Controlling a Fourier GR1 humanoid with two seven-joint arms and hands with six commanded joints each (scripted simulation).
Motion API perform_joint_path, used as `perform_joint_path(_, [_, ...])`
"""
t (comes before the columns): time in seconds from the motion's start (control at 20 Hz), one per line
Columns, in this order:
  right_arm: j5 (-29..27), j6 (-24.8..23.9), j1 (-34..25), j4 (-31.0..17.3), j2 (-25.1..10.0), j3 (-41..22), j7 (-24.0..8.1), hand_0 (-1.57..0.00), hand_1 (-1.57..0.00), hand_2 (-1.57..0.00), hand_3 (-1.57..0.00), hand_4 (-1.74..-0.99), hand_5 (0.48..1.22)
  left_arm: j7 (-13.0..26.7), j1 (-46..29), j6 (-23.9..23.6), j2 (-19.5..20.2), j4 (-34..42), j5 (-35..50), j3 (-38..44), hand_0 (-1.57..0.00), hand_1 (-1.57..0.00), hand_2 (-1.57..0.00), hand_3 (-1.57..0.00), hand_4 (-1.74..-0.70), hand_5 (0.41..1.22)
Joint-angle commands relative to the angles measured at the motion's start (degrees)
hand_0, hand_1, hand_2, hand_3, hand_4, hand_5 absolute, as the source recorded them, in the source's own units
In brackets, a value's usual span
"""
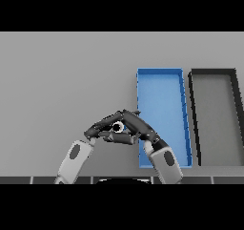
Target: Pick up the blue pipe and place it into the blue bin.
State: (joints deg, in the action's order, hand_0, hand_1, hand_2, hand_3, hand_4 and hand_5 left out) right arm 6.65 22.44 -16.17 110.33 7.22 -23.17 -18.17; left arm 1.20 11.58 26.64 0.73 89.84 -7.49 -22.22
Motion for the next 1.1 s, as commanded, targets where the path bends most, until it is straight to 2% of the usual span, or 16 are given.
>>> perform_joint_path(0.0, [-0.05,0.29,0.12,0.47,-0.35,0.59,-0.03,-1.57,-1.57,-1.57,-1.57,-1.499,1.219,-0.02,0.38,-0.16,-0.14,-0.19,0.14,0.28,-0.1,-0.09,-0.09,-0.07,-0.98,0.682])
perform_joint_path(0.1, [-0.2,0.78,0.0,0.23,0.01,1.55,-0.01,-1.57,-1.57,-1.57,-1.57,-1.499,1.22,2.83,-0.19,-0.53,-1.08,-0.31,0.86,0.44,-0.06,-0.06,-0.06,-0.05,-0.97,0.607])
perform_joint_path(0.25, [-0.42,0.97,0.05,0.88,1.5,2.05,0.91,-1.57,-1.57,-1.57,-1.57,-1.497,1.22,3.83,0.63,-0.43,-0.95,-1.87,0.94,1.14,-0.03,-0.03,-0.03,-0.02,-0.97,0.544])
perform_joint_path(0.4, [-4.73,1.98,-2.82,1.21,2.79,6.2,-2.58,-1.57,-1.57,-1.57,-1.57,-1.495,1.221,4.84,0.76,-1.13,-1.11,-1.77,0.5,1.05,-0.02,-0.01,-0.01,-0.01,-0.97,0.512])
perform_joint_path(0.5, [-8.53,1.27,-6.51,2.32,4.73,8.71,-8.84,-1.57,-1.57,-1.57,-1.57,-1.494,1.221,4.77,-0.04,-1.48,-1.25,-1.66,-0.04,0.4,-0.01,-0.01,-0.01,-0.01,-0.97,0.493])
perform_joint_path(0.65, [-15.1,-1.48,-13.17,5.04,5.37,14.11,-14.28,-1.57,-1.57,-1.57,-1.57,-1.495,1.221,5.57,0.07,-1.61,-1.67,-1.6,0.22,0.48,0.0,0.0,0.0,0.0,-0.97,0.479])
perform_joint_path(0.7, [-17.46,-2.52,-15.91,5.26,4.96,16.27,-16.21,-1.57,-1.57,-1.57,-1.57,-1.496,1.221,5.4,-0.75,-1.4,-1.19,-0.93,0.32,0.39,0.0,0.0,0.0,0.0,-0.96,0.475])
perform_joint_path(0.8, [-20.94,-6.02,-21.05,4.25,1.35,20.11,-16.62,-1.57,-1.57,-1.57,-1.57,-1.497,1.221,5.4,-0.47,-1.41,-1.12,-0.32,0.36,0.39,0.0,0.0,0.0,0.0,-0.95,0.474])
perform_joint_path(0.95, [-21.28,-11.08,-28.52,2.4,-3.95,27.68,-16.61,-1.57,-1.57,-1.57,-1.57,-1.498,1.221,4.07,-0.91,-0.91,-0.03,0.11,0.35,0.59,0.0,0.0,0.0,0.0,-0.95,0.468])
perform_joint_path(1.05, [-20.77,-11.0,-29.51,1.52,-6.9,30.35,-16.76,-1.57,-1.57,-1.57,-1.57,-1.498,1.221,3.3,-1.63,-1.05,0.3,1.42,0.16,0.24,0.0,0.0,0.0,0.0,-0.95,0.466])
